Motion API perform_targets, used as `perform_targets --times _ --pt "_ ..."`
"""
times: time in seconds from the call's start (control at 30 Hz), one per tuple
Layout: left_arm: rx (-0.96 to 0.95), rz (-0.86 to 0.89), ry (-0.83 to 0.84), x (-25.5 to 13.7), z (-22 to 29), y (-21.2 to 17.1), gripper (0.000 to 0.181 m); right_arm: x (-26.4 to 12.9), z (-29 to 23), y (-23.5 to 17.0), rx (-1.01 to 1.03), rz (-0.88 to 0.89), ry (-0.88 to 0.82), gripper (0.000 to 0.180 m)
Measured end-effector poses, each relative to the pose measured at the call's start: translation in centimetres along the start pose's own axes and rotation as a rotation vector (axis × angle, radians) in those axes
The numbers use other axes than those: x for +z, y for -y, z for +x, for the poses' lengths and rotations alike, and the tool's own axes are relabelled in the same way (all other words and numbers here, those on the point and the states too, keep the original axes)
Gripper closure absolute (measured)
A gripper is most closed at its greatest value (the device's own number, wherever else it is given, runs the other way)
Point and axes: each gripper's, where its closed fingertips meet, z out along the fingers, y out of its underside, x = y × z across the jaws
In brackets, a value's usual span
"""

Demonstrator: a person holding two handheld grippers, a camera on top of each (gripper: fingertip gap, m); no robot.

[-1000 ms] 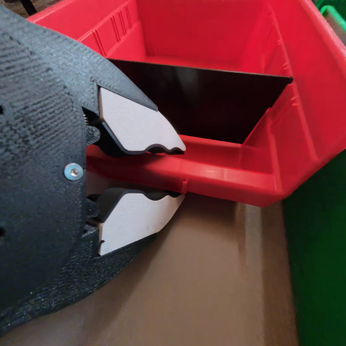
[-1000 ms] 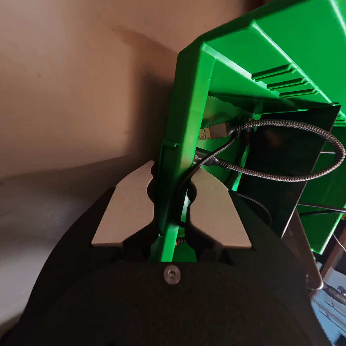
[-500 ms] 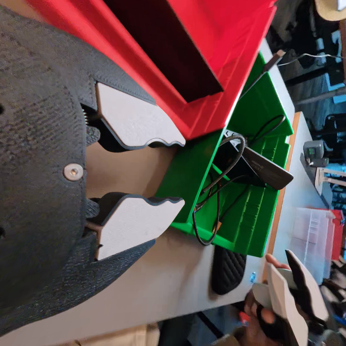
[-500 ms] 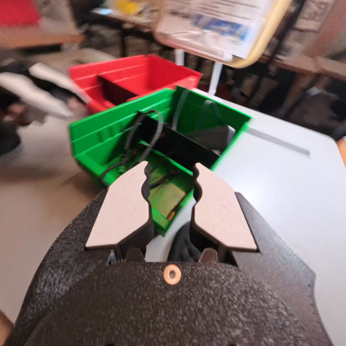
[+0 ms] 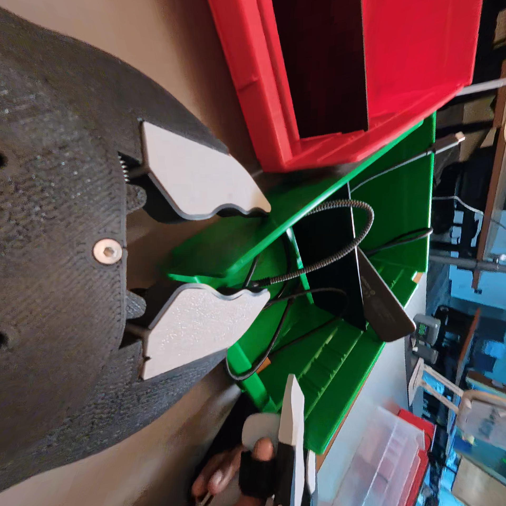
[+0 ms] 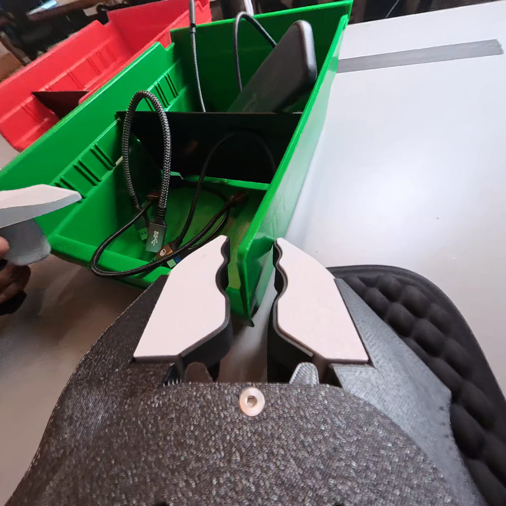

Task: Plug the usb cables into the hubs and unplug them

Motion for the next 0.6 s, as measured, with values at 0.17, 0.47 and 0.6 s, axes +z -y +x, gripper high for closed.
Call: perform_targets --times 0.17,0.47,0.6 --pt "-0.116 0.068 0.043 1.1 -1.3 0.8 0.144 0.3 1.1 0.6 -0.068 0.054 -0.160 0.167" --pt "-0.084 0.123 0.075 -0.1 -1.4 2.9 0.157 -1.7 0.2 2.4 -0.212 0.145 -0.248 0.174" --pt "-0.036 0.195 0.056 -1.9 -0.1 5.6 0.157 -4.3 -0.8 4.8 -0.281 0.197 -0.260 0.173"
